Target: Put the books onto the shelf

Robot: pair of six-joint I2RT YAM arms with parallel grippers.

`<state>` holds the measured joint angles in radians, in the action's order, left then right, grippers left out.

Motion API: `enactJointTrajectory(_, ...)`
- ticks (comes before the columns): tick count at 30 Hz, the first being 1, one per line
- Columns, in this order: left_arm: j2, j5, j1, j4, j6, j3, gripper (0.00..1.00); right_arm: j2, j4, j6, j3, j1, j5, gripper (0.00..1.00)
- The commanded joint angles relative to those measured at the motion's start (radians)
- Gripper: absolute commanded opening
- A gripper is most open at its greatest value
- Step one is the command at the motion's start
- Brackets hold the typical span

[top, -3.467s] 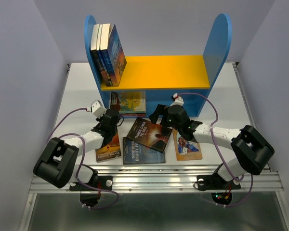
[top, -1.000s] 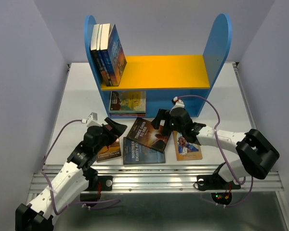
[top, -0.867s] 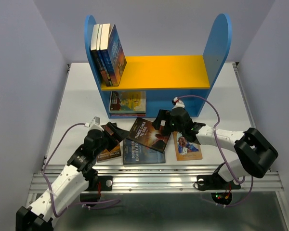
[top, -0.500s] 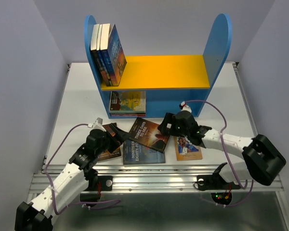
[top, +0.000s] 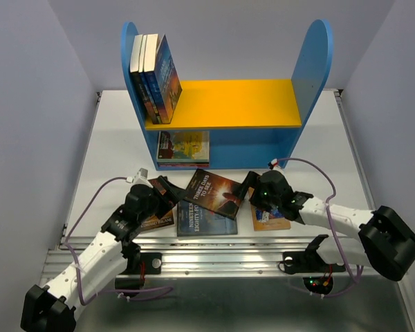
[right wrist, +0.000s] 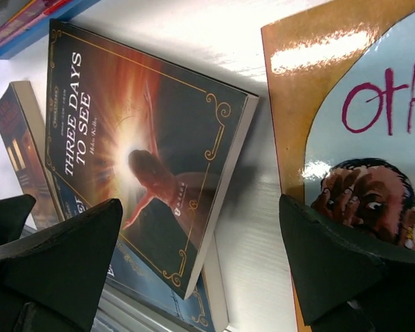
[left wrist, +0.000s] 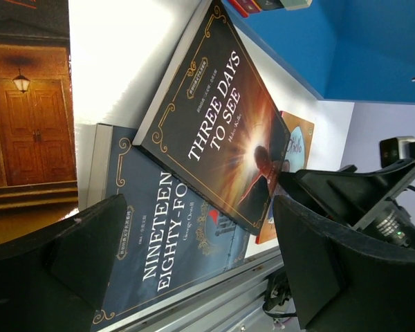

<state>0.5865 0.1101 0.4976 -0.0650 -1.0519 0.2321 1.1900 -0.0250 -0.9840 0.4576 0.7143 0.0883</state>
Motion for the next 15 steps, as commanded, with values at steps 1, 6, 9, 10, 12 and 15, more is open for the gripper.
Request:
enactJointTrajectory(1, -0.011, -0.015, 0.004, 0.045, 0.001, 0.003, 0.99, 0.046, -0.156, -0.096, -0.049, -0.001, -0.056, 1.00)
enactJointTrajectory(6, -0.024, -0.012, 0.004, 0.045, -0.002, 0.000, 0.99, 0.172, -0.325, -0.263, -0.088, -0.001, -0.108, 1.00)
enactJointTrajectory(9, -0.037, -0.013, 0.004, 0.042, -0.010, -0.007, 0.99, 0.195, -0.349, -0.350, -0.118, -0.001, -0.049, 0.98)
enactJointTrajectory(10, -0.040, -0.013, 0.005, 0.041, -0.013, -0.008, 0.99, 0.197, -0.354, -0.366, -0.128, -0.001, -0.033, 0.97)
enactJointTrajectory(12, -0.050, -0.010, 0.004, 0.040, -0.020, -0.014, 0.99, 0.194, -0.374, -0.409, -0.160, -0.001, 0.001, 0.89)
enactJointTrajectory(15, -0.063, -0.003, 0.004, 0.040, -0.031, -0.022, 0.99, 0.191, -0.409, -0.443, -0.200, -0.001, 0.033, 0.74)
